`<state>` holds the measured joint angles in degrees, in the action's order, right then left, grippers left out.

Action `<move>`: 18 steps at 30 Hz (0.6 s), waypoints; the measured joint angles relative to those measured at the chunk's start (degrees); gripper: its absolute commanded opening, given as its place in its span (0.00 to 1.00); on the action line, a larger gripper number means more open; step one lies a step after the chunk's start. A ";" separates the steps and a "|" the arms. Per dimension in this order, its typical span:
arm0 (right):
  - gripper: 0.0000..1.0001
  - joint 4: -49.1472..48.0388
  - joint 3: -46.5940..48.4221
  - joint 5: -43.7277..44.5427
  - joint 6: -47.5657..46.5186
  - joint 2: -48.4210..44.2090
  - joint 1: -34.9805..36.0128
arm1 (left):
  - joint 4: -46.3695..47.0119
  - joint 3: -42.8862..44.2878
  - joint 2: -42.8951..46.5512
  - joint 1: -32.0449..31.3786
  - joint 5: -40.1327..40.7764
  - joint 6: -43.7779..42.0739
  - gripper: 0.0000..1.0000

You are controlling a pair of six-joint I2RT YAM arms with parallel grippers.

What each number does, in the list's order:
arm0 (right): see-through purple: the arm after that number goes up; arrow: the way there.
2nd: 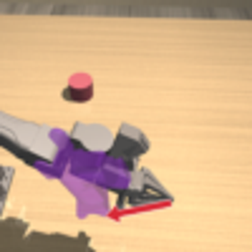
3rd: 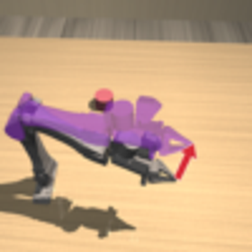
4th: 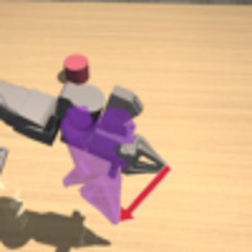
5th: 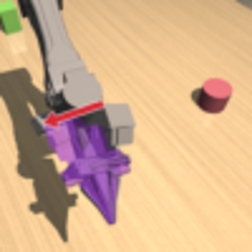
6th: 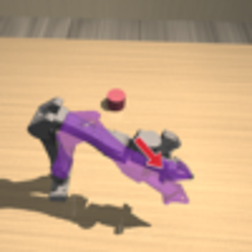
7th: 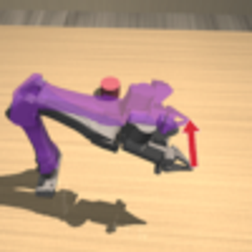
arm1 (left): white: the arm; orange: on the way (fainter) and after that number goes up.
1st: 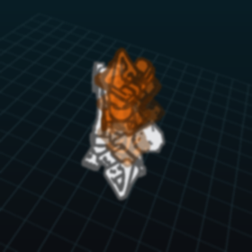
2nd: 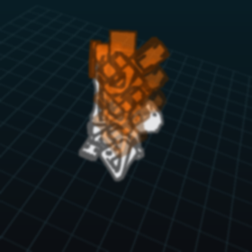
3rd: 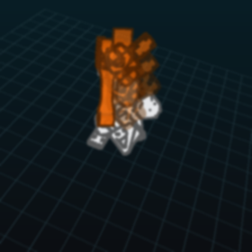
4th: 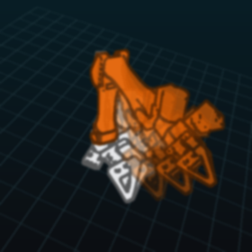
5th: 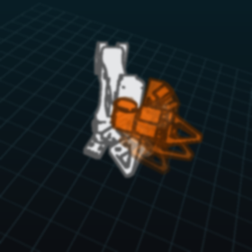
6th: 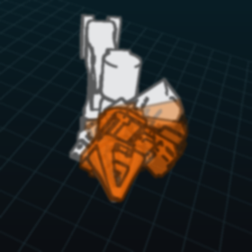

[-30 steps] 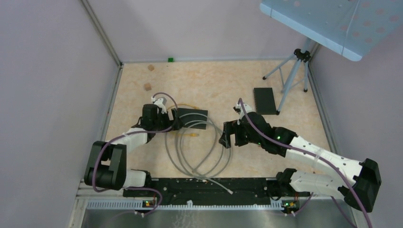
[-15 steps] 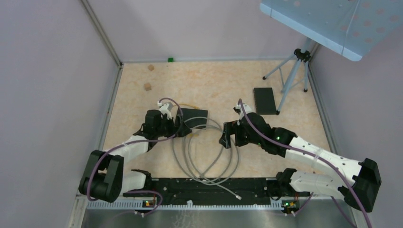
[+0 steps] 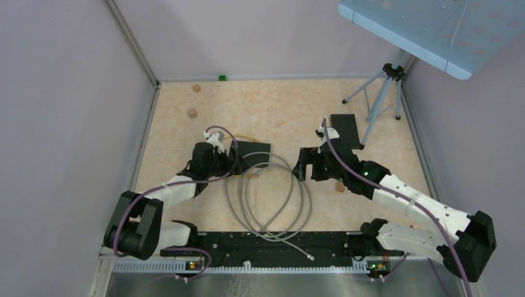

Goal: Insert the plug into the switch port
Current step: Adjust the switch port at the center of the board.

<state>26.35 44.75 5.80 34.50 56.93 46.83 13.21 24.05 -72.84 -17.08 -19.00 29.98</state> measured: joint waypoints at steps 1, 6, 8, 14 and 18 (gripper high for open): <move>0.90 -0.35 0.15 -0.39 0.02 0.46 -0.96 | 0.13 0.15 0.04 0.00 0.31 0.17 0.99; 0.90 -2.34 2.21 -3.93 0.11 5.07 -5.99 | 1.05 0.37 -0.66 0.00 0.66 0.61 0.99; 0.90 -3.74 4.11 -5.18 0.07 8.57 -7.58 | 1.51 0.37 -1.49 0.00 0.66 0.96 0.99; 0.80 -7.93 11.85 -6.19 -0.90 22.05 -9.46 | 3.17 0.24 -2.10 0.00 0.74 2.21 0.93; 0.77 -11.39 17.16 -7.87 -2.08 32.39 -9.51 | 3.61 0.24 -2.38 0.00 1.05 2.75 0.92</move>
<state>14.96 61.91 -2.07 32.42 89.32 37.32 16.82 24.29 -75.22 -17.08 -17.96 32.73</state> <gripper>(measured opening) 0.782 0.923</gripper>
